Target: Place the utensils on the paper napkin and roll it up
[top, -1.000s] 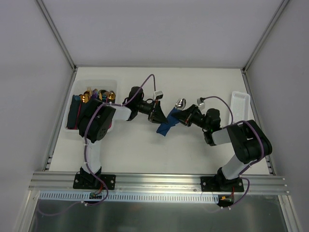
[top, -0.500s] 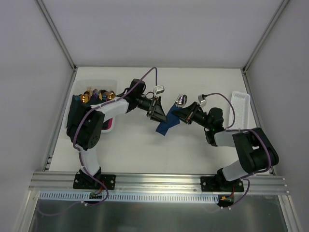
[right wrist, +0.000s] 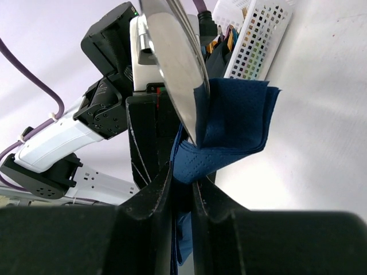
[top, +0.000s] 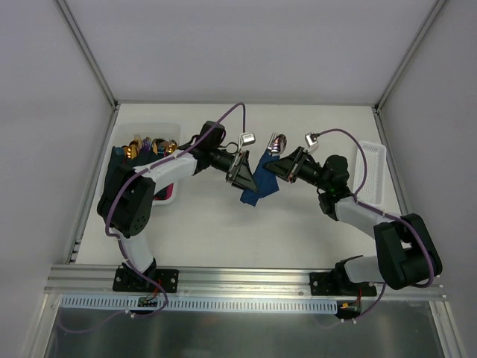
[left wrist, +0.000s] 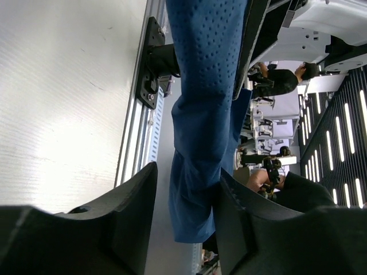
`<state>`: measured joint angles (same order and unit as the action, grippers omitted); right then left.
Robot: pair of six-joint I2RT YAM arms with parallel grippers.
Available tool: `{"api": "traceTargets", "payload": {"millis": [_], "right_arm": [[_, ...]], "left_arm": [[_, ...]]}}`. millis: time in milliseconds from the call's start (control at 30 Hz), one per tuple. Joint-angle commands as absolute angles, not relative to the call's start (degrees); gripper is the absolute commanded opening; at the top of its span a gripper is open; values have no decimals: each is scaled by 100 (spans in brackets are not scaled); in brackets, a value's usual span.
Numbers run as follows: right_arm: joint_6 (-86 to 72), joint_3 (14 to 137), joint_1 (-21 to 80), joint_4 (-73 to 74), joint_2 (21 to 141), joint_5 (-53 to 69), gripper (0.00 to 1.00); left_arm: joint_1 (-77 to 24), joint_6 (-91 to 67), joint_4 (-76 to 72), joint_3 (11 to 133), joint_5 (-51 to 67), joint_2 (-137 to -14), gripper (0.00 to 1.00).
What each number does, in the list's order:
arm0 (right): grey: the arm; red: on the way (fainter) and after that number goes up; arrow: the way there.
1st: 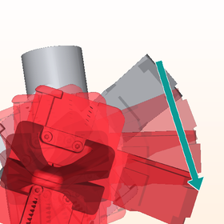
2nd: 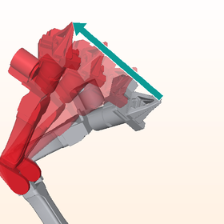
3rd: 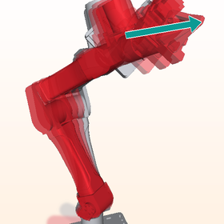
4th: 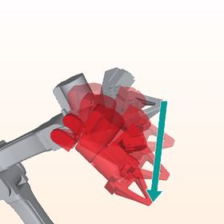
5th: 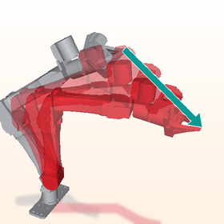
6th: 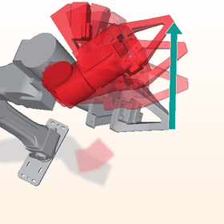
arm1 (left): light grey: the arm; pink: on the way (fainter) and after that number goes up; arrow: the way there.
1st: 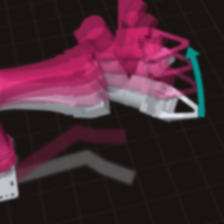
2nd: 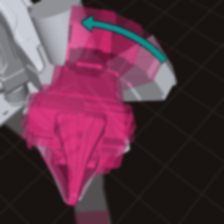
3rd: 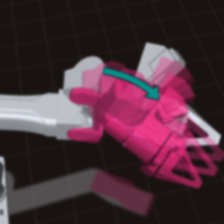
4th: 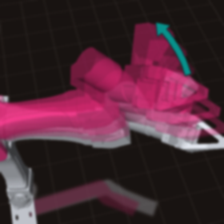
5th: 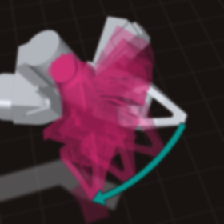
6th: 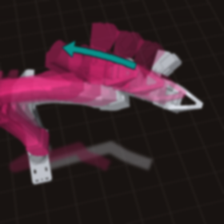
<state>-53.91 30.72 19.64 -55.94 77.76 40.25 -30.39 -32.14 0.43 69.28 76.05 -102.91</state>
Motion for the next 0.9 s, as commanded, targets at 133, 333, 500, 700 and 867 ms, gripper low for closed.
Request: {"api": "traceTargets", "payload": {"millis": [133,333,500,700,867], "right_arm": [[-5177,3401,1978,-5555,7444,4052,0],[-5133,3445,1969,-5528,7488,3982,0],[-5133,3533,1951,-5528,7515,4008,0],[-5150,3603,1942,-5528,7515,4043,0],[-5124,3604,1942,-5423,7488,4078,0]], "left_arm": [[-3199,-2901,132,6935,7813,-9967,39],[-3313,-2857,132,6829,7831,-9870,41],[-3349,-2839,141,6593,7831,-9791,40],[-3349,-2830,141,6486,7752,-9756,15],[-3349,-2804,141,6513,7664,-9721,1]]}}
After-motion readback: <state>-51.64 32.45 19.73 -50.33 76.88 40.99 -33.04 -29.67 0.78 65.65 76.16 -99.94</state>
